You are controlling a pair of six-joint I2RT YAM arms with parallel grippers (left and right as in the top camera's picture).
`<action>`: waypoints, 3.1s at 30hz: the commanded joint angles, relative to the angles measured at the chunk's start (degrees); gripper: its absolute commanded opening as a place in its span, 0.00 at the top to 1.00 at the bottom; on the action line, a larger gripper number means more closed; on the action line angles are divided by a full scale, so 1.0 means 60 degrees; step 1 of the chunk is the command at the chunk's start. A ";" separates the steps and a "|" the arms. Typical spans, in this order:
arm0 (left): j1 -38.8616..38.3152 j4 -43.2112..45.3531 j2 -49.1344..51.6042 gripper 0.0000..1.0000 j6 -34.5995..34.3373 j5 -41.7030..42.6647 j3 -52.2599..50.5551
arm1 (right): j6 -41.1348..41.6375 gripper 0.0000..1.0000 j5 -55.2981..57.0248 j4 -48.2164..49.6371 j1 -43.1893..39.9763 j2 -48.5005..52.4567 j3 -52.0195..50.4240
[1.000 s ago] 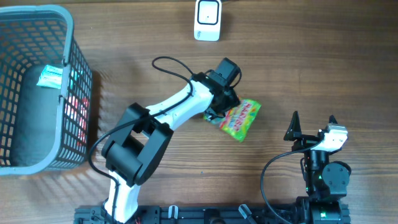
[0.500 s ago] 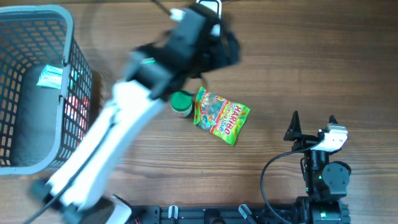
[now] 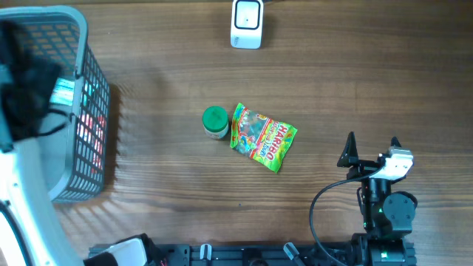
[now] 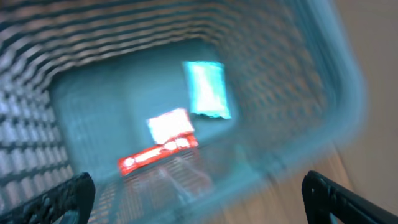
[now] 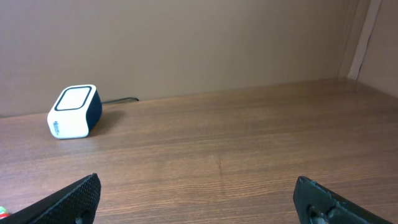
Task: Scan the item barcode
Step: 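Reach the left gripper into the basket and grasp the pink candy pack, then place the pink candy pack right of the Haribo bag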
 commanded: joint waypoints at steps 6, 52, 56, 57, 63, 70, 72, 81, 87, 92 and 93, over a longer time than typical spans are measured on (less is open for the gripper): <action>0.1719 0.0131 0.2266 0.00 -0.1665 0.0597 -0.0903 | -0.0087 0.00 -0.0124 0.0022 0.0040 0.0018 -0.0007; 0.1596 0.0641 0.3541 0.45 -0.0324 0.0790 0.0299 | -0.0087 0.00 -0.0124 0.0022 0.0040 0.0018 -0.0007; 0.1457 0.0324 0.1851 0.45 -0.0328 0.2157 0.1625 | -0.0087 0.00 -0.0124 0.0022 0.0040 0.0018 -0.0007; 0.1242 0.0492 0.1304 0.45 -0.0335 0.2798 0.1665 | -0.0091 0.00 -0.0124 0.0022 0.0040 0.0018 -0.0007; -0.3508 0.1045 0.0678 0.45 -0.0484 0.3723 0.1592 | -0.0087 0.00 -0.0124 0.0022 0.0040 0.0018 -0.0007; -0.8732 0.2663 0.3694 0.45 -0.0470 0.2962 0.1464 | -0.0087 0.00 -0.0124 0.0022 0.0040 0.0018 -0.0007; -0.9409 0.2943 0.4579 0.44 -0.0470 0.2965 0.1464 | -0.0087 0.00 -0.0124 0.0022 0.0040 0.0018 -0.0007; -1.0979 0.3523 0.8415 0.42 -0.0463 0.2852 0.1464 | -0.0087 0.00 -0.0124 0.0022 0.0040 0.0018 -0.0007; -1.0969 0.4036 0.8874 0.31 -0.0244 0.2874 0.1472 | -0.0087 0.00 -0.0124 0.0022 0.0040 0.0018 -0.0007; -1.0881 0.4014 0.7836 0.00 0.0896 0.2350 0.2160 | -0.0087 0.01 -0.0127 0.0022 0.0040 0.0018 -0.0007; -1.0808 0.3865 0.7544 0.00 0.0911 0.2095 0.2419 | -0.0087 0.00 -0.0124 0.0022 0.0040 0.0018 -0.0007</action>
